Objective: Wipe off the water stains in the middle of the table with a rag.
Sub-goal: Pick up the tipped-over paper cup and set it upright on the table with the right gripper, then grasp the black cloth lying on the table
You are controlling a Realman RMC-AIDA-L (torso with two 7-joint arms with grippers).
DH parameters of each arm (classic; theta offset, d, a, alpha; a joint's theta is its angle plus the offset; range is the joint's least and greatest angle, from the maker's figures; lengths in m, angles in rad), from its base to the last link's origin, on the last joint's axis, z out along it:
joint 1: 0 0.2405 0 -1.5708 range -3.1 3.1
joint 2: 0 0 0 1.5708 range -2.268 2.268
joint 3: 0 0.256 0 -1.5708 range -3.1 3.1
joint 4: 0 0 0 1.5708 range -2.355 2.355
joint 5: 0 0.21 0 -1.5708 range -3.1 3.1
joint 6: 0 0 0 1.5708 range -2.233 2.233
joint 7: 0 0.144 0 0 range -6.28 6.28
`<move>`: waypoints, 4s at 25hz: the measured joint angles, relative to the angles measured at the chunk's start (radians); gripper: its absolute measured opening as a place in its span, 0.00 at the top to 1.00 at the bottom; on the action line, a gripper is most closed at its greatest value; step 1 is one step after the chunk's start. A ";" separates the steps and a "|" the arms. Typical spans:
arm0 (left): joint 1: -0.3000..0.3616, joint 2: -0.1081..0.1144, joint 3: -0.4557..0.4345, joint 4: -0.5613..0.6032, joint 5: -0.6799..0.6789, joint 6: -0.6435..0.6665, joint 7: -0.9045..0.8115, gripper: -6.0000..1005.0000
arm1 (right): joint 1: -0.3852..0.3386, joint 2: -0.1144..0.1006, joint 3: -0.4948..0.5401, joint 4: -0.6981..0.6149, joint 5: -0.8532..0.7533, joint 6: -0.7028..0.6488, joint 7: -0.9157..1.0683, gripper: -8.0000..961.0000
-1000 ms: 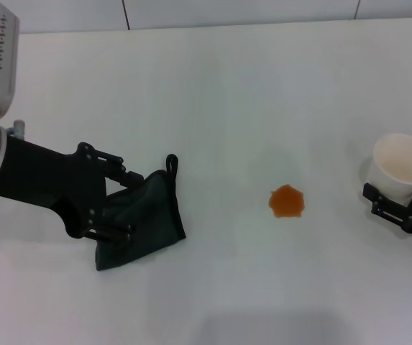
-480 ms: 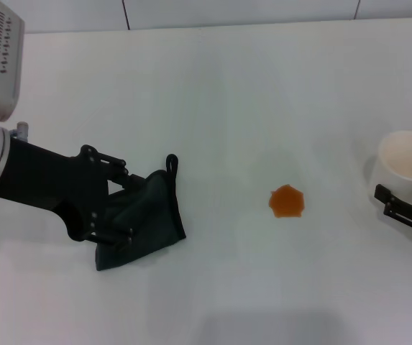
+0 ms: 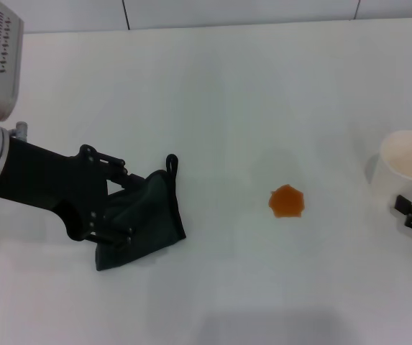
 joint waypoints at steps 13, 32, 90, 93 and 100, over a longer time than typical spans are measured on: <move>0.003 -0.002 0.000 0.008 0.000 -0.001 -0.006 0.28 | -0.111 -0.042 -0.001 -0.146 -0.037 -0.109 0.136 0.11; 0.011 -0.005 0.000 0.009 -0.007 -0.009 -0.030 0.29 | -0.218 0.027 0.278 -0.983 -0.549 -0.378 0.765 0.11; -0.216 -0.008 0.086 -0.284 0.378 -0.178 -0.311 0.29 | 0.162 0.041 0.211 -1.205 -0.915 -0.539 1.023 0.11; -0.223 -0.007 0.142 -0.293 0.377 -0.195 -0.357 0.29 | 0.158 0.043 0.202 -1.207 -0.916 -0.530 1.023 0.11; -0.232 -0.008 0.259 -0.297 0.382 -0.231 -0.443 0.29 | 0.155 0.043 0.193 -1.203 -0.916 -0.521 1.012 0.11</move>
